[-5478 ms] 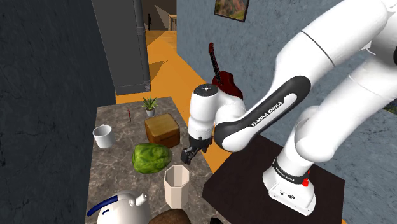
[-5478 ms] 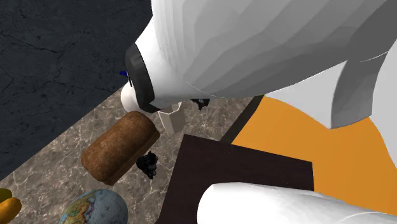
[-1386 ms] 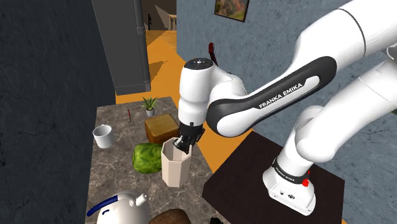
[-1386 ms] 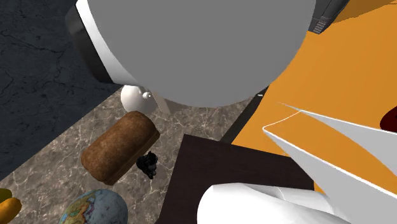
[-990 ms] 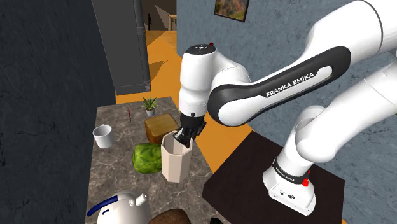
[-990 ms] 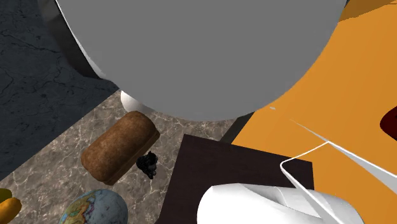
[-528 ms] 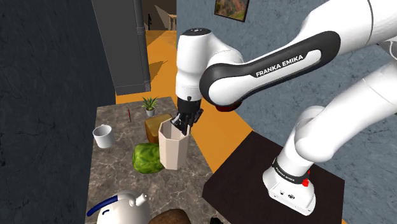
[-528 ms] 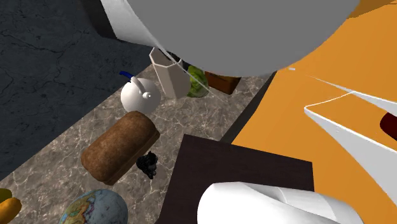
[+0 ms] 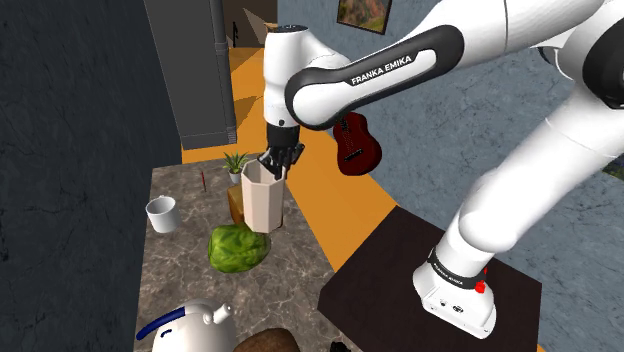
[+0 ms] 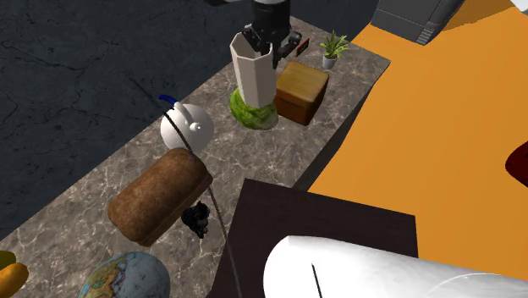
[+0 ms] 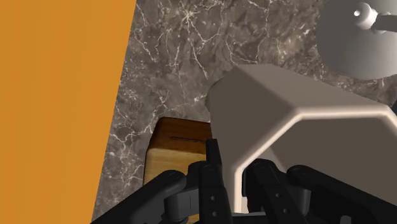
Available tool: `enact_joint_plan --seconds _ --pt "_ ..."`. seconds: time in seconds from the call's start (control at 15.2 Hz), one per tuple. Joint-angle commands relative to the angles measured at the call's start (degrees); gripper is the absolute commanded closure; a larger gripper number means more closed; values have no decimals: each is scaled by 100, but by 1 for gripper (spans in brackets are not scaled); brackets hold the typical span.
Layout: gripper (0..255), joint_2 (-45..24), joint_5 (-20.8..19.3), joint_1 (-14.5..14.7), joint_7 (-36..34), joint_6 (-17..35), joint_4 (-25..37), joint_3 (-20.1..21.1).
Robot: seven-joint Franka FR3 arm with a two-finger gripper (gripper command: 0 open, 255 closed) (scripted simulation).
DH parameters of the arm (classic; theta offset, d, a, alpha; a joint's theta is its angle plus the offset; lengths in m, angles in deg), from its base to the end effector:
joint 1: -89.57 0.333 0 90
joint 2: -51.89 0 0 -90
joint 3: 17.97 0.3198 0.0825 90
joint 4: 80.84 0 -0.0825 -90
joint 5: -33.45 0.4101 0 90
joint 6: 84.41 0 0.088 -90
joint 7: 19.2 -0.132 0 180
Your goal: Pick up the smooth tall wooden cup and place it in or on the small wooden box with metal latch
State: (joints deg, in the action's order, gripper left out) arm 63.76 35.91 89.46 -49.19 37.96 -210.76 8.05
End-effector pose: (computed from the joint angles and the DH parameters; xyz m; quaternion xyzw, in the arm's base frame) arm 0.4611 0.2297 0.4069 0.9980 -0.0495 0.0371 0.0107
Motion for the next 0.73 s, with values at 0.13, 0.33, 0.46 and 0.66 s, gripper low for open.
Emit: enact_joint_plan --seconds 0.13,0.33,0.46,0.66 --pt "255 -547 -282 -251 280 -150 664 -201" --pt "255 -992 -474 -396 455 -294 1224 -325" --pt "255 -1302 -595 -476 566 -410 1632 -403" --pt "255 -1791 -765 -573 726 -619 2304 -510"
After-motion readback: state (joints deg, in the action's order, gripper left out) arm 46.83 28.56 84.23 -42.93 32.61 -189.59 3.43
